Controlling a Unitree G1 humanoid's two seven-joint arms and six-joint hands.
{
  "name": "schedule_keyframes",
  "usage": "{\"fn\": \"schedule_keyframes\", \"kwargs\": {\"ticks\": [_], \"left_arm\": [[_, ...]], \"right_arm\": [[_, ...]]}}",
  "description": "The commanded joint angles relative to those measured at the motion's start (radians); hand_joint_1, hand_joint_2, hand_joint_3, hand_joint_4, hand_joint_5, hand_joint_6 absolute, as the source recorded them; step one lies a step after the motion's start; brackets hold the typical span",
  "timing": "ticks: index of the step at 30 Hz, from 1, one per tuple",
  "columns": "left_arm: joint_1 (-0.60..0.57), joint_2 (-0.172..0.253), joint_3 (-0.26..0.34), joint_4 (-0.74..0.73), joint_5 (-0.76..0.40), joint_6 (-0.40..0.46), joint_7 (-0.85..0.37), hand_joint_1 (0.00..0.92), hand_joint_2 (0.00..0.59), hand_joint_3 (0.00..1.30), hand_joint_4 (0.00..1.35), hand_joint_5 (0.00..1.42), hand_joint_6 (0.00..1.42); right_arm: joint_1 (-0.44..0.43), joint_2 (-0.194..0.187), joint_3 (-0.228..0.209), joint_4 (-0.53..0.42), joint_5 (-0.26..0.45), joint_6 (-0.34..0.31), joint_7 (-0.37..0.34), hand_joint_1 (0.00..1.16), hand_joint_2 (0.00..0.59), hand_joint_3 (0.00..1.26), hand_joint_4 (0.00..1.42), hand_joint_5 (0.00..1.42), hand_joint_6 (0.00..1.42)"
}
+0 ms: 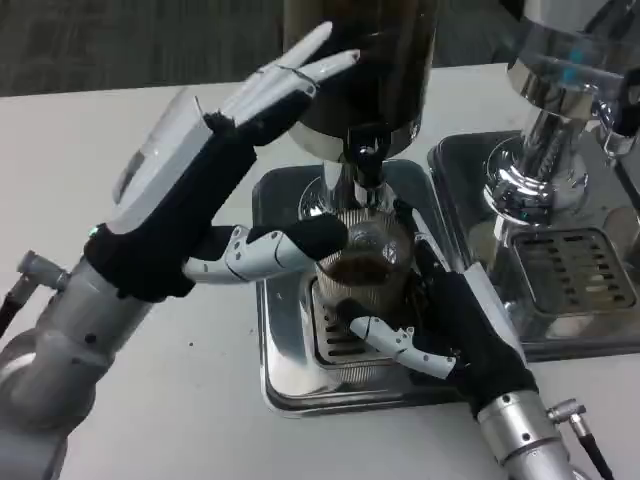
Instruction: Grasp the cup under the faucet to collect the drink, then remove the cup.
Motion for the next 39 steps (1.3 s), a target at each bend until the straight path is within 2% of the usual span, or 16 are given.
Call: {"fn": "schedule_keyframes", "kwargs": {"ticks": [1, 7, 12, 16, 22, 30, 33, 39], "left_arm": [[0.028, 0.005, 0.030, -0.055, -0.026, 0.008, -0.001, 0.000, 0.154, 0.23, 0.04, 0.22, 0.11], [0.079, 0.014, 0.081, -0.146, -0.078, 0.022, -0.003, 0.000, 0.152, 0.24, 0.05, 0.22, 0.09], [0.154, 0.022, 0.159, -0.178, -0.113, 0.045, 0.004, 0.000, 0.154, 0.24, 0.05, 0.22, 0.09], [0.259, 0.024, 0.228, -0.177, -0.083, 0.057, 0.014, 0.000, 0.159, 0.24, 0.05, 0.22, 0.09], [0.326, 0.017, 0.228, -0.063, -0.043, 0.055, 0.014, 0.000, 0.165, 0.24, 0.05, 0.22, 0.09], [0.338, 0.010, 0.195, 0.088, 0.020, 0.054, 0.031, 0.000, 0.173, 0.21, 0.04, 0.21, 0.09], [0.335, 0.024, 0.174, 0.153, 0.069, 0.064, 0.038, 0.000, 0.174, 0.21, 0.03, 0.20, 0.08], [0.319, 0.044, 0.136, 0.267, 0.085, 0.070, 0.037, 0.000, 0.176, 0.22, 0.03, 0.19, 0.08]], "right_arm": [[0.006, 0.003, -0.008, 0.017, 0.020, -0.018, 0.014, 0.65, 0.190, 0.00, 0.00, 0.00, 0.18], [0.000, 0.003, -0.008, 0.023, 0.023, -0.025, 0.022, 0.65, 0.192, 0.00, 0.00, 0.00, 0.18], [-0.001, 0.004, -0.011, 0.020, 0.024, -0.028, 0.030, 0.66, 0.199, 0.00, 0.00, 0.00, 0.19], [-0.003, 0.005, -0.012, 0.022, 0.024, -0.029, 0.035, 0.66, 0.200, 0.00, 0.00, 0.00, 0.19], [-0.006, 0.005, -0.015, 0.021, 0.026, -0.033, 0.042, 0.66, 0.195, 0.00, 0.00, 0.00, 0.19], [-0.010, 0.010, -0.014, 0.015, 0.023, -0.032, 0.047, 0.67, 0.193, 0.00, 0.00, 0.02, 0.20], [-0.011, 0.014, -0.014, 0.009, 0.018, -0.031, 0.040, 0.67, 0.192, 0.00, 0.00, 0.02, 0.20], [-0.015, 0.027, -0.017, -0.001, 0.004, -0.025, 0.011, 0.68, 0.183, 0.00, 0.00, 0.00, 0.19]]}}
